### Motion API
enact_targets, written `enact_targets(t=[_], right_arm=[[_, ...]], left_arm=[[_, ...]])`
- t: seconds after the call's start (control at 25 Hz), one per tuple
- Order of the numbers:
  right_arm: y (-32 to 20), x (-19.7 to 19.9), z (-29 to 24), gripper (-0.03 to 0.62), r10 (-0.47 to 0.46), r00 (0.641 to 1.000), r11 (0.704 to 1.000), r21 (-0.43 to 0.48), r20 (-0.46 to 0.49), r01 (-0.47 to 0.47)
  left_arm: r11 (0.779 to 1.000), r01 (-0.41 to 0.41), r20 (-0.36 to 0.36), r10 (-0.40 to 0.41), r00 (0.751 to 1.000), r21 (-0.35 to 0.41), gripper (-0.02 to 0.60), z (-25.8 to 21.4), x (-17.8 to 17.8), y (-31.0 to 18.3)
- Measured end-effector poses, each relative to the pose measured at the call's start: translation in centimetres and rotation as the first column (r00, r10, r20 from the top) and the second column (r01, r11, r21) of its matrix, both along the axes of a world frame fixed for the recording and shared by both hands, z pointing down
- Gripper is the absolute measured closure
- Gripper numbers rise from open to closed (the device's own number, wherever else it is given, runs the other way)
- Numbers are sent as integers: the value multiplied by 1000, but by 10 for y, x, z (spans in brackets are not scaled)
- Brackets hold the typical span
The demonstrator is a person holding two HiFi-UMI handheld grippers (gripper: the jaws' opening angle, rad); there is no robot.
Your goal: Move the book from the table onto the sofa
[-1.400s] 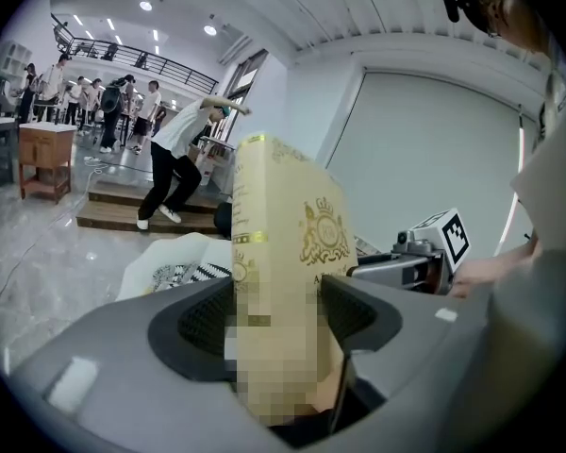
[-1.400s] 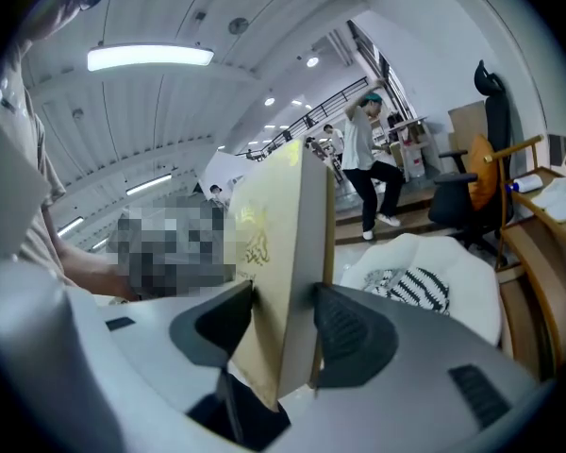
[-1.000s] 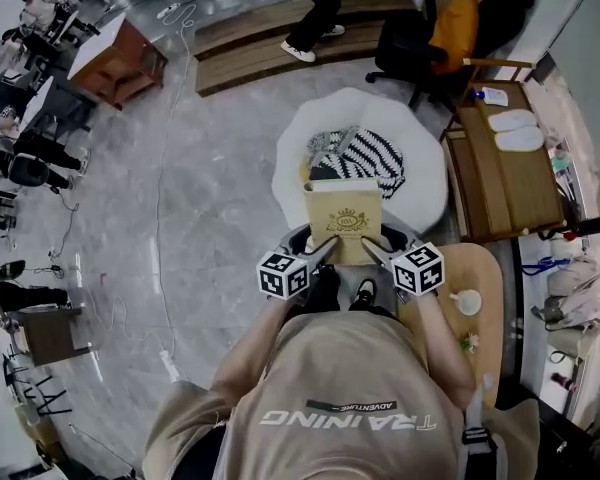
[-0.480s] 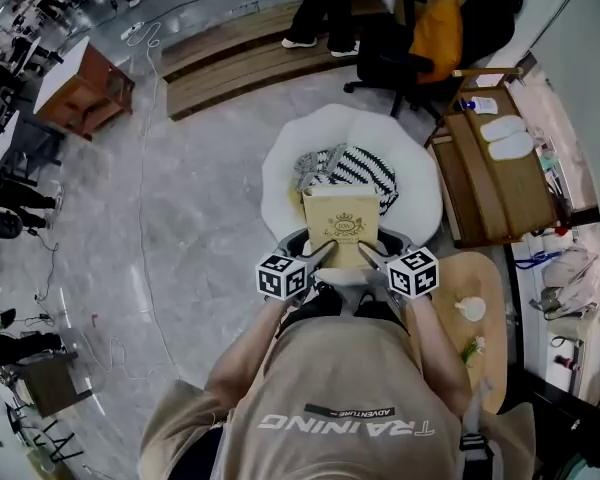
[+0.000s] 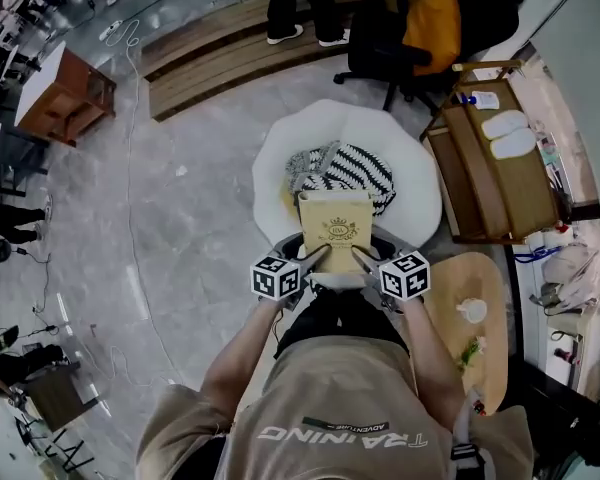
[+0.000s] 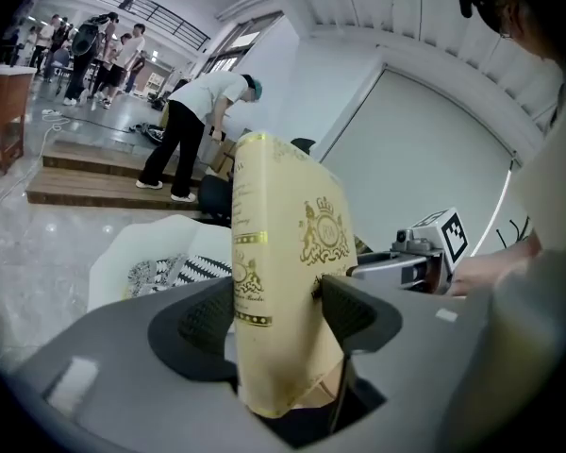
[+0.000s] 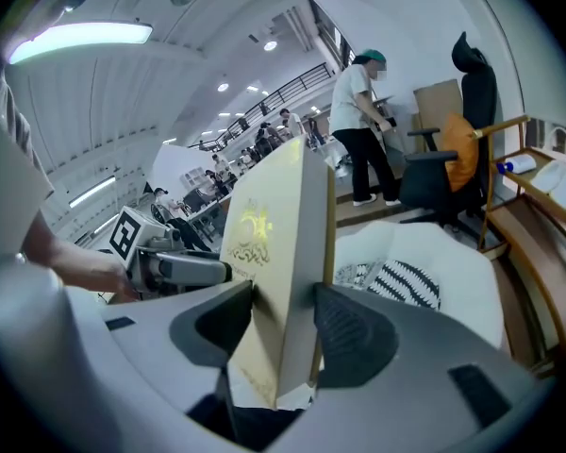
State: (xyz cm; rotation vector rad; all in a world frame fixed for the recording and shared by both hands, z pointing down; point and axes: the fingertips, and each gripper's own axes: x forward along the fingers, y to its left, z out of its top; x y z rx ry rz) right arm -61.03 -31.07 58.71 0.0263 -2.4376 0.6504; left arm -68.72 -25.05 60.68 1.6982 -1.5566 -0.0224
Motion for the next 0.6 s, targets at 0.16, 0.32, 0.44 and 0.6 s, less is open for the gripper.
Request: enact_targets(t=[0.16, 0.32, 0.44, 0.6], right_arm=[[-10, -1, 33, 382, -5, 1000, 999, -54, -21, 4], [-24, -8, 76, 382, -19, 999, 996, -83, -37, 16], [-31, -9, 113, 382, -27, 998, 994, -108, -54, 21], [-41, -9, 159, 382, -28, 996, 989, -147, -90, 15]], left_arm=[[999, 20, -38, -22, 999, -41, 287, 33, -1, -7], [997, 29, -50, -32, 998, -68, 288, 74, -7, -21], [995, 29, -61, -35, 998, -96, 290, 109, -8, -27], [990, 23, -84, -35, 996, -140, 293, 153, -8, -37]])
